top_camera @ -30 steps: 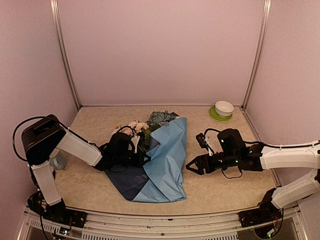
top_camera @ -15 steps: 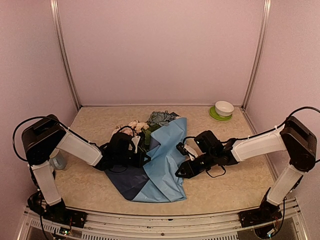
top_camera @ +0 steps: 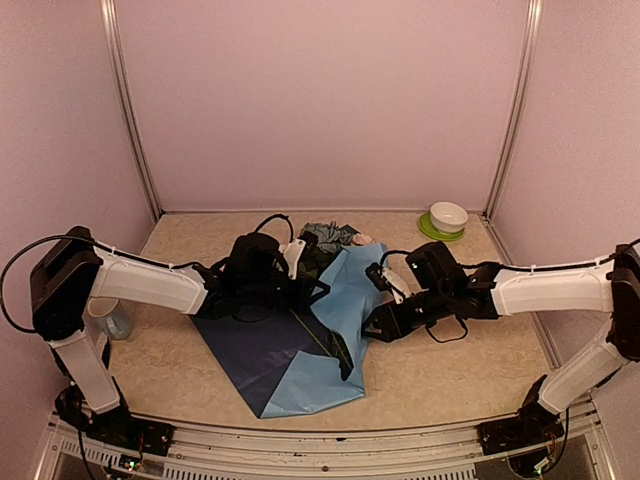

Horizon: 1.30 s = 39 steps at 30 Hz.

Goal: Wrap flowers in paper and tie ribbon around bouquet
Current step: Pick up the two-thirds-folded wrapping paper from the center of the board, then pass from the left arm to the right

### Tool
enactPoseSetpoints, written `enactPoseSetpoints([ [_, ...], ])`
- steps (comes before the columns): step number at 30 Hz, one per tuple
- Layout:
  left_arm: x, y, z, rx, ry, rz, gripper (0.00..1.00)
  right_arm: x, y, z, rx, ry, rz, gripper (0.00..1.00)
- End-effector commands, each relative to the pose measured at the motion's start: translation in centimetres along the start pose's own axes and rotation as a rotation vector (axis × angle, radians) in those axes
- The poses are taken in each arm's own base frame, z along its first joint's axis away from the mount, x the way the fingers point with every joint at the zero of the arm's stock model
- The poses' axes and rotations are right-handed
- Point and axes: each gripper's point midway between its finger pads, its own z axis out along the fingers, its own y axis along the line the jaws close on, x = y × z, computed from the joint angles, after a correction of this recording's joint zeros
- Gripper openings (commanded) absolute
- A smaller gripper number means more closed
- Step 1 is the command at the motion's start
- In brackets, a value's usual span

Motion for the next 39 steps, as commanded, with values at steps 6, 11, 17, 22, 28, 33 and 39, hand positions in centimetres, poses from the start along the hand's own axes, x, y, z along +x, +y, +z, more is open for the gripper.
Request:
enactPoseSetpoints([
  [6, -4.3, -10.7, 1.3, 0.249, -0.028, 0.131, 0.0, 2.1, -4.1, -5.9, 0.188, -0.063, 0.223, 0.64],
  [11, -4.2, -12.9, 4.1, 0.29, 0.01, 0.112, 0.0, 3.9, -5.1, -10.2, 0.32, -0.094, 0.273, 0.79],
  [17, -4.5, -14.0, 6.5, 0.307, 0.05, 0.085, 0.0, 6.3, 3.0, -10.2, 0.047, -0.137, 0.173, 0.84],
  [22, -4.3, -13.8, 7.2, 0.303, 0.048, 0.08, 0.0, 10.6, 4.8, -6.9, 0.047, -0.096, 0.221, 0.84],
  [28, -4.0, -13.9, 7.9, 0.311, 0.059, 0.051, 0.0, 10.6, 6.2, -4.3, 0.102, -0.117, 0.123, 0.85],
  [33, -3.9, -14.0, 8.3, 0.325, 0.063, 0.047, 0.0, 9.9, 4.6, -3.2, 0.182, -0.179, 0.136, 0.72],
  [39, -4.2, -14.3, 8.5, 0.34, 0.056, 0.045, 0.0, 8.6, 4.5, -2.8, 0.218, -0.224, 0.077, 0.69],
])
